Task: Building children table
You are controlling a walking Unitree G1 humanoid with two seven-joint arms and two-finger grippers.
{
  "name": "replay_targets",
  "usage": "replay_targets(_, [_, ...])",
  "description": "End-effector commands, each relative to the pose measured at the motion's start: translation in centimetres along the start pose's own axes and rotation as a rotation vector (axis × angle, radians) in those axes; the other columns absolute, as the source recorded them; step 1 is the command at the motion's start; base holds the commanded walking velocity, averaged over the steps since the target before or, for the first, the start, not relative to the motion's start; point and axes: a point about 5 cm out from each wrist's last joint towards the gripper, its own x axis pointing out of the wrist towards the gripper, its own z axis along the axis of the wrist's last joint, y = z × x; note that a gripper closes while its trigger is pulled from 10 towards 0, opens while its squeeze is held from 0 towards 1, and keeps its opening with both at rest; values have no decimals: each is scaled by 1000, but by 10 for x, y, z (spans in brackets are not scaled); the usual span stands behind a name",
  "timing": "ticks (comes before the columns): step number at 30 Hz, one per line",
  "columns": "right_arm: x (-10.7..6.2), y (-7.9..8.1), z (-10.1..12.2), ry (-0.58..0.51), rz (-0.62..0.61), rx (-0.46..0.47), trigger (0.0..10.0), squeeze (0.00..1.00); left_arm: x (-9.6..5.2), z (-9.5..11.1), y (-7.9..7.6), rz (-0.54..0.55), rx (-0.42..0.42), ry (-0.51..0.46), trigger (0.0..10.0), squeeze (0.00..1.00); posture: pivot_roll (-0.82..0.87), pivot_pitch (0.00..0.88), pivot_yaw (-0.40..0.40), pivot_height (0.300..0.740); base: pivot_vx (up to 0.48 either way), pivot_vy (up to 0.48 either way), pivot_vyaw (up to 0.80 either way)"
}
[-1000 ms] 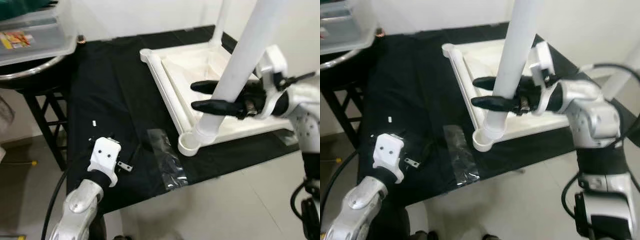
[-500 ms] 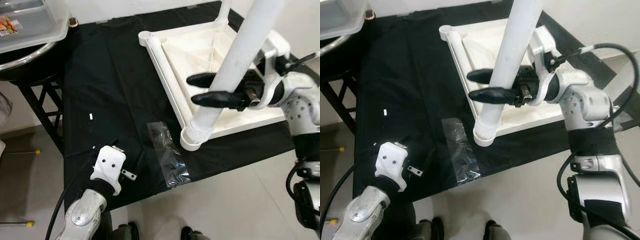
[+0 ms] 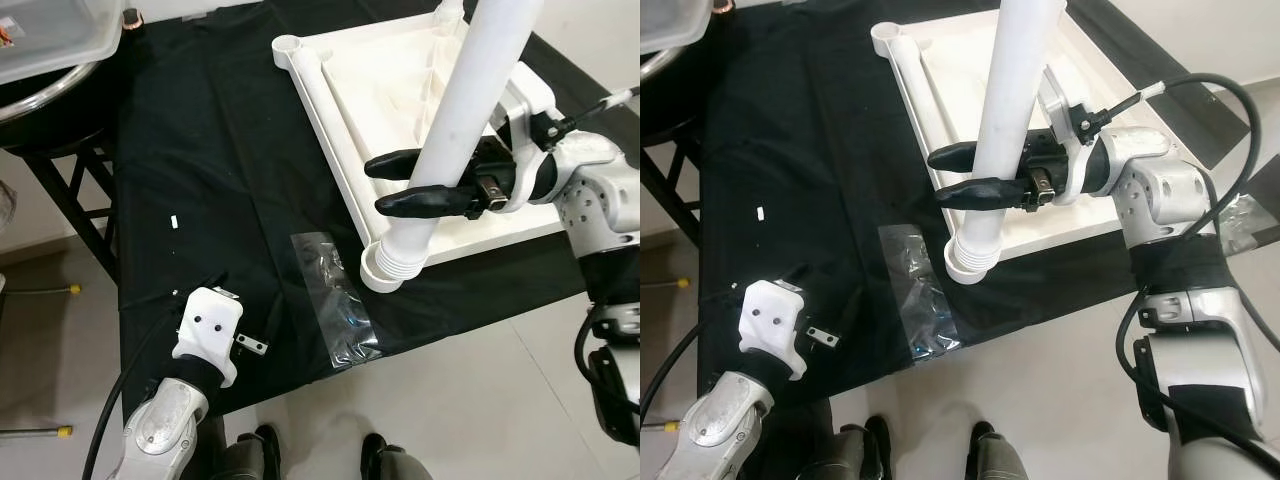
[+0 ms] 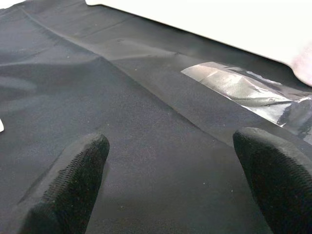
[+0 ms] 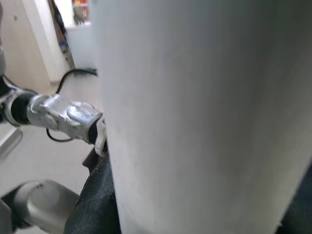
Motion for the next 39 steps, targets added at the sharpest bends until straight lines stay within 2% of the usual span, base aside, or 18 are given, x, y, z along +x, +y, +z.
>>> replay_targets(1, [16, 8, 4, 44, 90, -85, 10000, 0, -5, -1, 2, 23, 13, 17, 10000, 0, 86, 387, 10, 740, 0, 0, 0])
replay_targets(6, [19, 13, -3, 101, 114, -106, 10000, 0, -6, 0, 5, 36, 12, 23, 10000, 0, 83, 394, 13, 740, 0, 0, 0])
replay_targets(10, [20, 15, -5, 102, 110, -111, 10000, 0, -6, 0, 5, 39, 9, 23, 10000, 0, 81, 397, 15, 740, 0, 0, 0])
replay_targets(29, [6, 11, -7, 36, 3, -81, 10000, 0, -4, 0, 7, 42, 16, 28, 10000, 0, 90, 405, 28, 740, 0, 0, 0])
replay_targets(39, [6, 10, -10, 22, -19, -73, 10000, 0, -4, -1, 7, 41, 21, 29, 10000, 0, 89, 406, 31, 740, 0, 0, 0])
